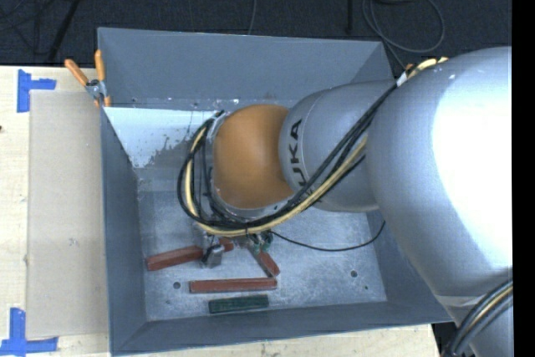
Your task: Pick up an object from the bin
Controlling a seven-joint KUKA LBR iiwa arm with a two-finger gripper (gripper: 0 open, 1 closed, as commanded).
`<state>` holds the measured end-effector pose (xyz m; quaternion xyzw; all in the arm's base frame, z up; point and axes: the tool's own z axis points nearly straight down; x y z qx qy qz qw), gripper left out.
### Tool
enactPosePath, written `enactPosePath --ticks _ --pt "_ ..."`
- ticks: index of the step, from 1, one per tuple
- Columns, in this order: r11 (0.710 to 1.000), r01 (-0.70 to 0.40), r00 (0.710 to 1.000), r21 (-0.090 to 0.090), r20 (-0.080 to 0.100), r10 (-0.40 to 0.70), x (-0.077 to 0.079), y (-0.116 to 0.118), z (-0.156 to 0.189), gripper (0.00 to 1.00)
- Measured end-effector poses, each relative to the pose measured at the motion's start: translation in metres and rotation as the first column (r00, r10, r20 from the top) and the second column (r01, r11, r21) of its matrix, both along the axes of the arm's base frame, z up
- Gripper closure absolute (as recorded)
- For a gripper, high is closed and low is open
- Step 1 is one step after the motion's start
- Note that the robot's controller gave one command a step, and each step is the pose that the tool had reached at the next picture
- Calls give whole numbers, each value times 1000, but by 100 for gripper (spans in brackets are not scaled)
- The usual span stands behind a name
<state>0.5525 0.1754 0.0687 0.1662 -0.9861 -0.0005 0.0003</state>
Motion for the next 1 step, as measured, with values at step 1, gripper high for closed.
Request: enactPosePath --ticks 1 --pt "1000 1 1000 1 9 -1 2 1 88 100"
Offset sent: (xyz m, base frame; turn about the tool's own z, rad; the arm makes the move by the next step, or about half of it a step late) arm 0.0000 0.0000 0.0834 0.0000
